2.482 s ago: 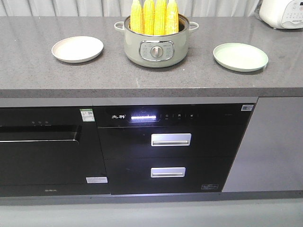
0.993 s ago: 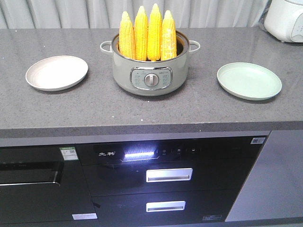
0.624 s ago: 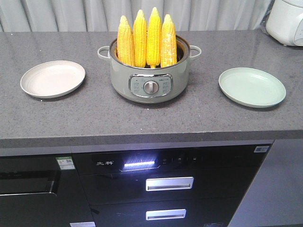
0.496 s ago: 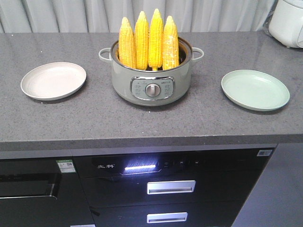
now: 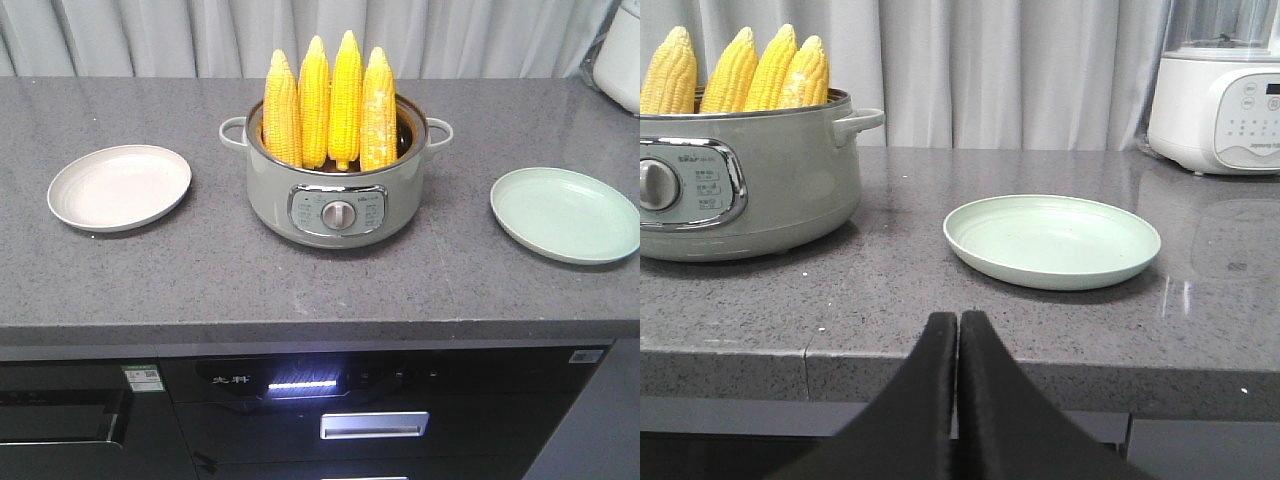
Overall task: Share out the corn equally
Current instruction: 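Drive closer and center the base on the corn pot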
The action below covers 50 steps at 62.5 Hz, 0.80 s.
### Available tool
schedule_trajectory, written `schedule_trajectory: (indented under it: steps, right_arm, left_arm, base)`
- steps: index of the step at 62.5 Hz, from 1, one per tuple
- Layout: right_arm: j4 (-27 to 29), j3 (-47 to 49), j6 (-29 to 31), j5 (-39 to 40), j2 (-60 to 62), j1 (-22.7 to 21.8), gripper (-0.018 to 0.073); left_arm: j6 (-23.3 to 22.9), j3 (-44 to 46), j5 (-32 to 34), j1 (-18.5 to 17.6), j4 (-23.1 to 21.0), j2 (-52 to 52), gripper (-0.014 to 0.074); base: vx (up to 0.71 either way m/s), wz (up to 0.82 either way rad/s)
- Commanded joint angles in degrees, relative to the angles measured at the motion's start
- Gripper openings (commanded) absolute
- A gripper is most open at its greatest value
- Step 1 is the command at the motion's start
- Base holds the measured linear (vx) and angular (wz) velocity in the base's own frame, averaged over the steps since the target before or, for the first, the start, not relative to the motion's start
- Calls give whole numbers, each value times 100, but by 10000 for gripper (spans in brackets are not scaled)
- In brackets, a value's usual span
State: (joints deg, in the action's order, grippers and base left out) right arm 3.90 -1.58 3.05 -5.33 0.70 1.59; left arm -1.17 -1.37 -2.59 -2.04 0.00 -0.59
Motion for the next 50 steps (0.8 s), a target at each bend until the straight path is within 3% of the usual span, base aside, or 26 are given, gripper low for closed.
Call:
schedule_trajectory:
  steps: [1, 50]
  right_arm:
    - [-15, -61, 7, 425, 25, 10, -4]
    - [-15, -61, 7, 425, 25, 10, -4]
  left_arm:
    - [-62, -83, 448, 6, -39, -97, -6]
    - [-62, -83, 448, 6, -39, -97, -6]
  base:
    - [8, 3]
    - [6, 1]
